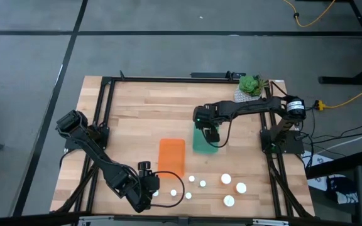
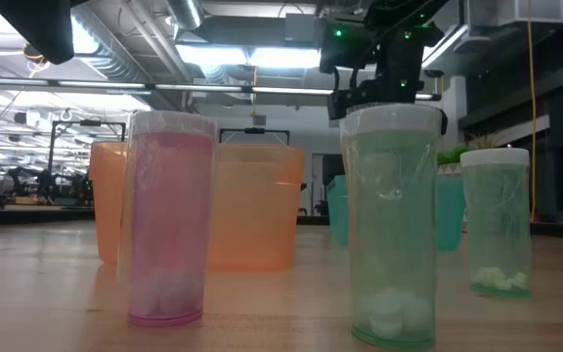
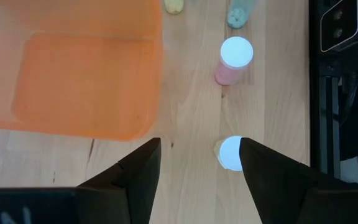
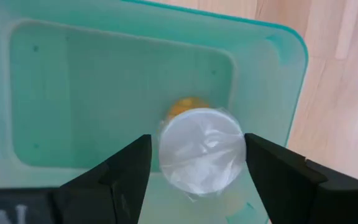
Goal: Pick and place medicine bottles into bin by pill shape (circle, oval)
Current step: Put the big orange capsule bottle into the green bin
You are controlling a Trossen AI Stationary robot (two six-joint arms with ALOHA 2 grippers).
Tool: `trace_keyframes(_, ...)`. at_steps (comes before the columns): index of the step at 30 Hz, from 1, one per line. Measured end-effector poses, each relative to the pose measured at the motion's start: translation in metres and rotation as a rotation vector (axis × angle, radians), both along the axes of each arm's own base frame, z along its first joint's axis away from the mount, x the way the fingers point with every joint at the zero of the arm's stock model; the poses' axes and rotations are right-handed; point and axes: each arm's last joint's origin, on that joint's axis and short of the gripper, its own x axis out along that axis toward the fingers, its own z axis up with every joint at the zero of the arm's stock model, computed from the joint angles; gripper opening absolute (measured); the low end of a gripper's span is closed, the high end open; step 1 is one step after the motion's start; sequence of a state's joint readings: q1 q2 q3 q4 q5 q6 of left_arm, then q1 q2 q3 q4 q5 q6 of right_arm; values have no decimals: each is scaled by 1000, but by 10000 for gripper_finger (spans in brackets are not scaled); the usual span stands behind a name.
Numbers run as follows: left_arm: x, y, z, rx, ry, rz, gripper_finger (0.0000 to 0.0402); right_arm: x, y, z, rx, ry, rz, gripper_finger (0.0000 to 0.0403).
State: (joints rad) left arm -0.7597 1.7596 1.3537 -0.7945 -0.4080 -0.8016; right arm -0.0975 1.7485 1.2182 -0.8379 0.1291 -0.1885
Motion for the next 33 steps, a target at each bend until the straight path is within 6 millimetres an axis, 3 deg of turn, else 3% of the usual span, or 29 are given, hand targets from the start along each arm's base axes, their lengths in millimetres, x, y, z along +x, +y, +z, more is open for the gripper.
trace_keyframes(7,0,0,0,0,0,0,212,1,0,5,-10,7,23,272)
trace_keyframes(16,0,0,0,-1,0,1,212,5,7,64,25,45,-37,272)
trace_keyframes(22,0,0,0,-1,0,1,212,-19,47,97,160,175,-92,273)
trace_keyframes(26,0,0,0,-2,-1,2,212,-42,81,112,169,142,-94,273)
trace_keyframes(30,0,0,0,-4,-2,3,212,-63,116,116,183,65,-141,273)
trace_keyframes(33,0,0,0,-3,-3,4,212,-78,139,108,182,54,-176,273)
